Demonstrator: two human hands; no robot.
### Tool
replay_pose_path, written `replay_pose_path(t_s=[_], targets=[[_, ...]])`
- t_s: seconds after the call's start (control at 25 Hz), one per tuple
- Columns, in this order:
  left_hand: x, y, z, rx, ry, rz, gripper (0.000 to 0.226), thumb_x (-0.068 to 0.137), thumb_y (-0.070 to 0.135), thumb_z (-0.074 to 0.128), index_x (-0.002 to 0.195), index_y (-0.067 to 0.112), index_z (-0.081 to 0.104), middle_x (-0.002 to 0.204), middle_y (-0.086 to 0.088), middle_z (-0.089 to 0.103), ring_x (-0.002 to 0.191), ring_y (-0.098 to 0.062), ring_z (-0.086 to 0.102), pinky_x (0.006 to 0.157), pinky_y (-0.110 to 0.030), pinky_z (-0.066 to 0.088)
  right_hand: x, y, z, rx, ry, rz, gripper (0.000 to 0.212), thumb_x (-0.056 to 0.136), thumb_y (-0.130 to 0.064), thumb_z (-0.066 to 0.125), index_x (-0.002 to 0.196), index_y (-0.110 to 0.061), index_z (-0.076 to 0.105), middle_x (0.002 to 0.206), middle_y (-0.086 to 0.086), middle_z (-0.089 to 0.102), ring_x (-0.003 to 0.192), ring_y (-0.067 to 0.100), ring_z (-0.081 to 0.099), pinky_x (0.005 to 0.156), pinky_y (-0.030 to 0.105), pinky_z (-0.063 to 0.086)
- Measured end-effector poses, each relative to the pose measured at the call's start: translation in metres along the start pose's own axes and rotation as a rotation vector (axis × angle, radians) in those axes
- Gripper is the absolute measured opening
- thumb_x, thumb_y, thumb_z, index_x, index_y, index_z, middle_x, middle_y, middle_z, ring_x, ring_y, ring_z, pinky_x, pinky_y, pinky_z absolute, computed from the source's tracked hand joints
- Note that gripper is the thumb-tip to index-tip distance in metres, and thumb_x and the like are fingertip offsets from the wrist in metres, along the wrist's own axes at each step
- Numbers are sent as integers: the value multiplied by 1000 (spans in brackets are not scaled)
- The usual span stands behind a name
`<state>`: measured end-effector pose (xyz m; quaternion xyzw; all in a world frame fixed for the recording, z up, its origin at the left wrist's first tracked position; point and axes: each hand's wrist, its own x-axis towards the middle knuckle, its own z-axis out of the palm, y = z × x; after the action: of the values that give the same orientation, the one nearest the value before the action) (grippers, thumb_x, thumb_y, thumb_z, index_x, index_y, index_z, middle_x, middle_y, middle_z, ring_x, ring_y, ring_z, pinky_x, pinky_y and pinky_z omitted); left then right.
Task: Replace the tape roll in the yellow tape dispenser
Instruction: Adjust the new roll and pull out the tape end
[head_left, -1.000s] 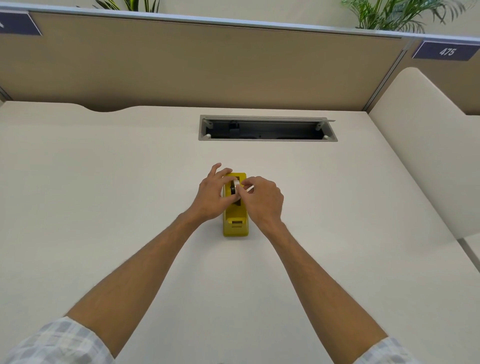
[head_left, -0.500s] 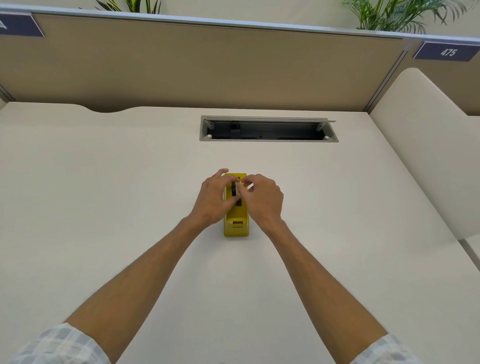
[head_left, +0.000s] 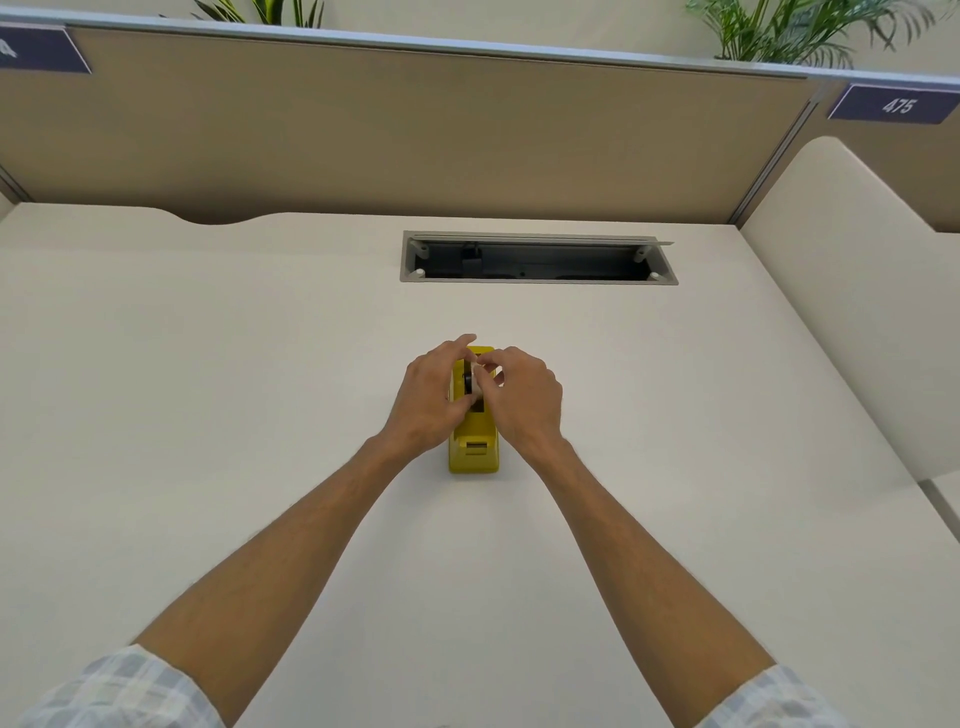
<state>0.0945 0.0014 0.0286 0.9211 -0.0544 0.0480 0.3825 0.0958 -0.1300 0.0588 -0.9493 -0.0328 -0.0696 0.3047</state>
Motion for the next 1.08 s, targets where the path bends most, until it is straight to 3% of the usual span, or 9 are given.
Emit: replay_pose_path(t_s=[0.12,0.4,0.6,0.76,0.96,1.08], targets=[[-1,4,-3,-29,8,25,70,83,24,73,143,25,37,142,0,51,134,-22,43,109,-35,31,2,-1,0,5,6,3,22,95,-34,55,107,-24,71,100,-5,70,83,16,65,65,26,42],[2,5,-10,-14,-51,29,61,87,31,68,142,22,42,147,-2,45,135,-24,41,111,-47,36,0,1,0,21,11,12,22,93,-36,56,103,-24,71,97,-7,71,83,15,66,68,29,48],[-2,4,-6,10,9,111,56,85,24,70,136,20,48,137,1,53,125,-20,50,107,-41,41,1,1,-1,25,11,30,22,92,-38,56,101,-25,72,96,-8,71,81,14,66,66,28,46],[-2,1,-5,101,25,157,58,85,22,70,137,21,46,138,1,51,126,-20,47,109,-36,35,3,-1,-1,41,32,46,25,93,-40,56,101,-23,72,96,-7,72,81,15,66,63,25,42],[-2,-2,-6,107,-28,126,58,82,19,72,135,24,48,144,-5,46,134,-21,35,110,-33,23,2,-1,-3,28,3,45,23,93,-38,55,102,-22,71,95,-7,72,82,16,66,68,28,48],[-1,-3,-8,114,-81,80,56,84,25,70,135,26,48,151,-6,37,138,-24,29,113,-40,21,-1,1,-4,46,-10,27,23,93,-38,56,101,-22,71,95,-6,72,82,15,66,68,29,48]])
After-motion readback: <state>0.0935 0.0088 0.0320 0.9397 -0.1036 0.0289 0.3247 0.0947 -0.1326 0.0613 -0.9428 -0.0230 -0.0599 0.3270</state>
